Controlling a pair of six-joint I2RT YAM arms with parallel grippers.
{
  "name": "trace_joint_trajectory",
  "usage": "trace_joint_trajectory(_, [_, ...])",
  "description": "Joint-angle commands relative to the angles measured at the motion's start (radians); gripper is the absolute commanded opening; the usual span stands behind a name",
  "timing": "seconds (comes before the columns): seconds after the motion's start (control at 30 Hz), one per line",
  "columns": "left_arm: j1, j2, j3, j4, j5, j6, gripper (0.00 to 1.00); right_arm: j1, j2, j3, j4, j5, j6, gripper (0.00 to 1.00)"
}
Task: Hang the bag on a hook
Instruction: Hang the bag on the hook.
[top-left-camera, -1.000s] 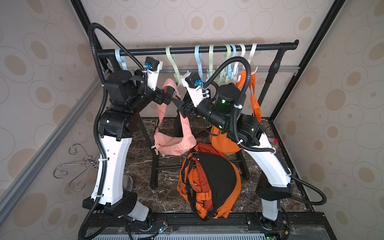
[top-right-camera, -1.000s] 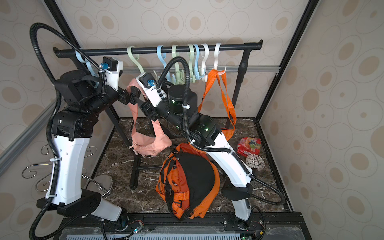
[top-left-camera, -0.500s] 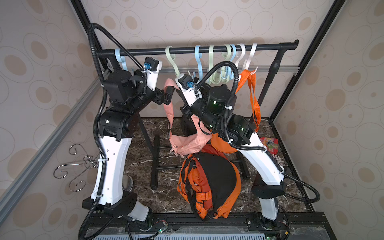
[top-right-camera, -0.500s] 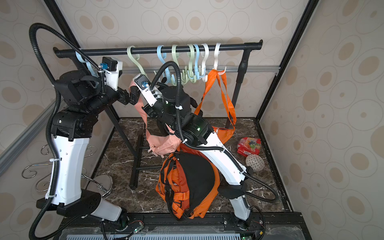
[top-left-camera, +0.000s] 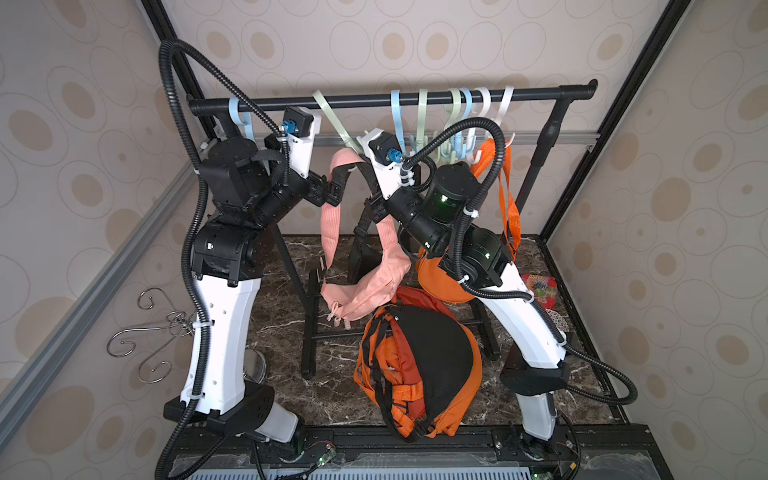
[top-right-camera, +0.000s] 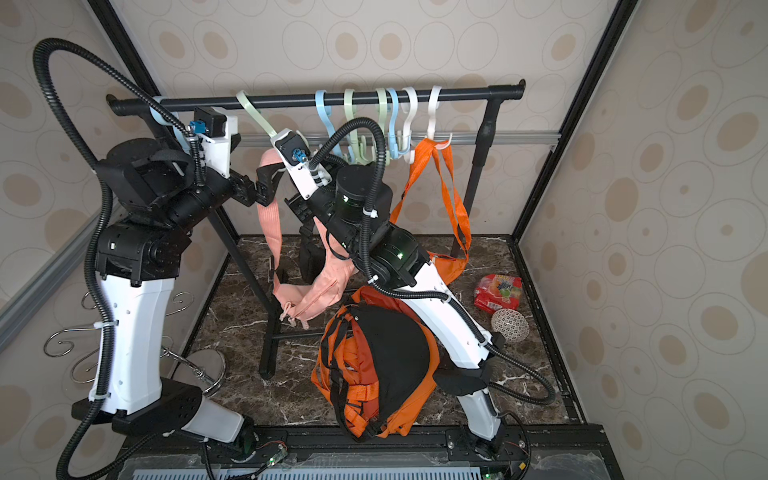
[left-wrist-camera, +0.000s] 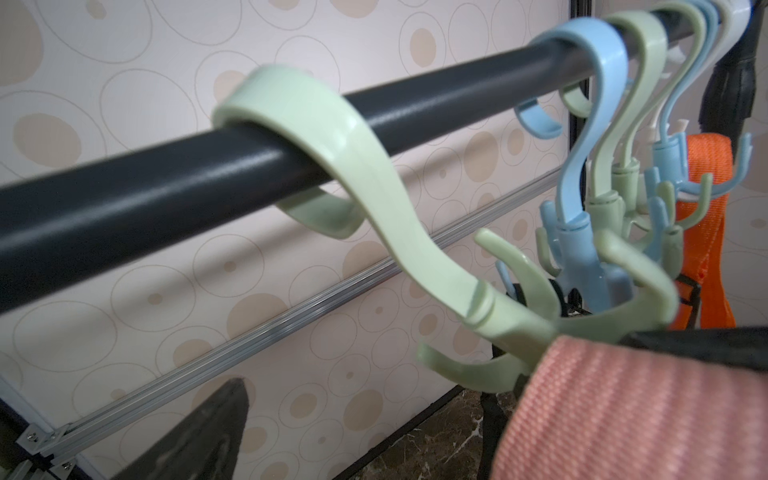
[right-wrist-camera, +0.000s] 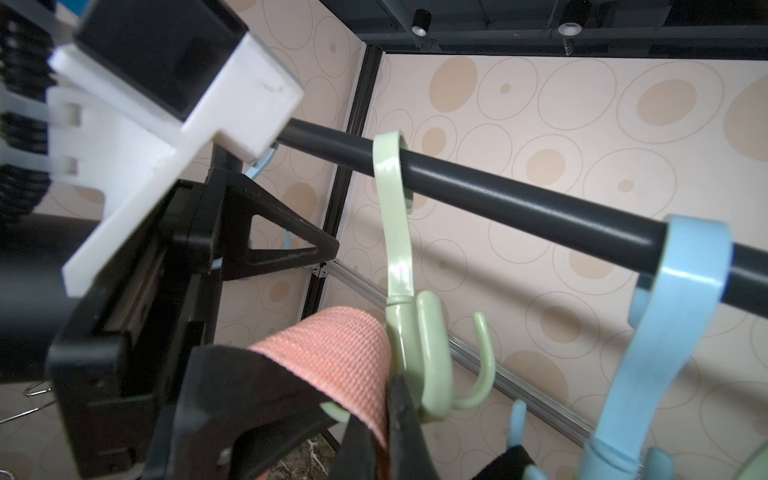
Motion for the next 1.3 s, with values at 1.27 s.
trace_joint_trajectory(1.27, [0.001, 0.031, 0.133, -0.036, 0.23, -0.08, 1.0, -0.12, 0.09, 0.043, 0.152, -0.064, 0.193, 0.22])
